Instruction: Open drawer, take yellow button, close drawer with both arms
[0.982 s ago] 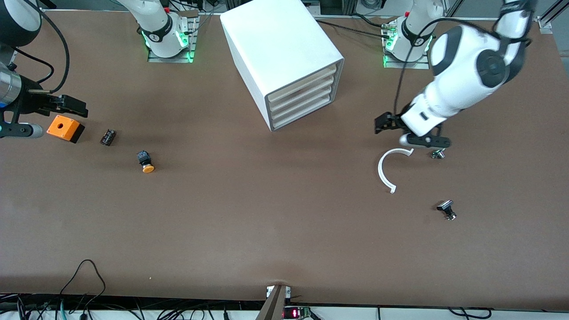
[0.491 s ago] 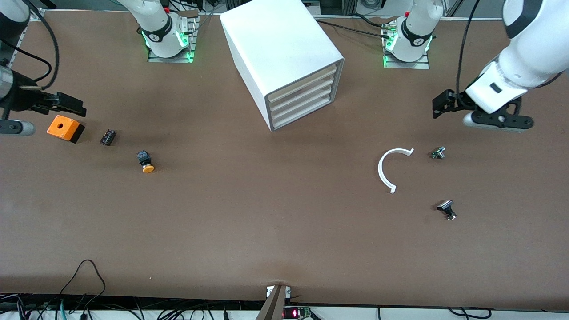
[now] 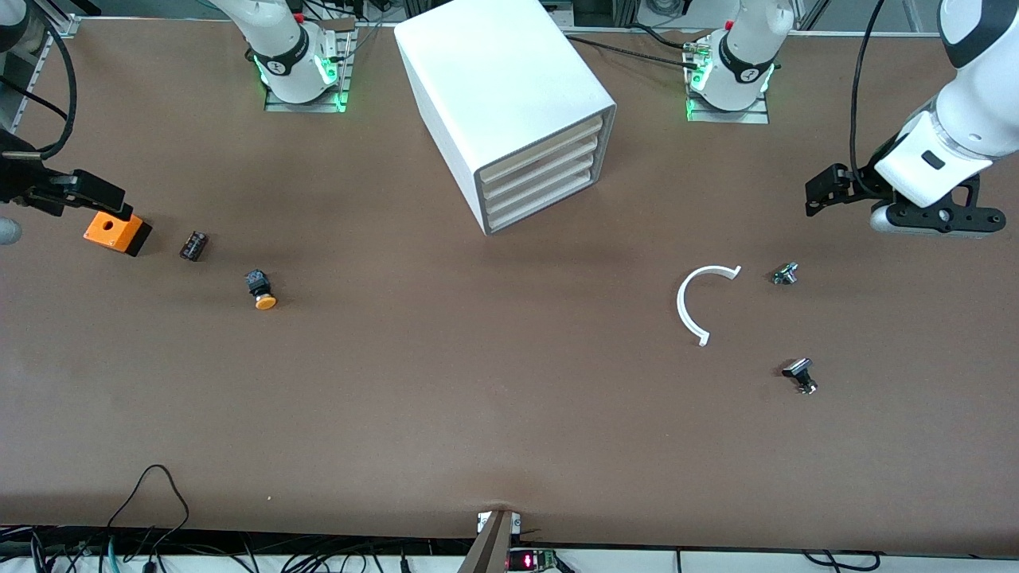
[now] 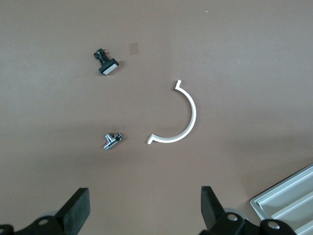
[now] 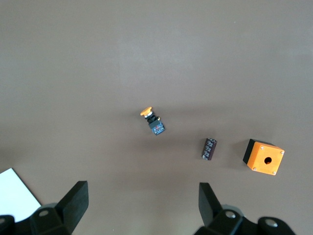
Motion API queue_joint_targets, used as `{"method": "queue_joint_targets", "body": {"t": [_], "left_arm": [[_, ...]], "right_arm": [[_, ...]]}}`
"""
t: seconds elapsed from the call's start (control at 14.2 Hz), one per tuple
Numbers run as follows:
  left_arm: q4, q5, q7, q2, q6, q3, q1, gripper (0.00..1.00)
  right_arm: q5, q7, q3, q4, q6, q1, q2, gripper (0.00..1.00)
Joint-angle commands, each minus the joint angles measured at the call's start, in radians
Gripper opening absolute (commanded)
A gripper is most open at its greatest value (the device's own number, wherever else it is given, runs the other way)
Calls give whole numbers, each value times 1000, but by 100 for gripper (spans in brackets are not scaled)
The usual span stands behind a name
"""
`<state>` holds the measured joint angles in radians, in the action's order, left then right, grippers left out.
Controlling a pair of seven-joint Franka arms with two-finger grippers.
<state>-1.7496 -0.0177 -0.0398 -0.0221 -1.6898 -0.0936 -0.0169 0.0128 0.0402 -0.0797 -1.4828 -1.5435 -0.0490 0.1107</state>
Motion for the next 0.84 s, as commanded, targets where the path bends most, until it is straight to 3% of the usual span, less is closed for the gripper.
{"method": "queue_joint_targets", "body": {"t": [0.0, 0.77], "left_arm": [[41, 41, 28, 24, 19, -6, -14, 100], [81, 39, 24, 54, 27, -6, -14, 100]], "right_arm": [[6, -32, 6, -4, 8, 9, 1, 100], [10, -39, 5, 3, 14, 8, 3, 100]]}}
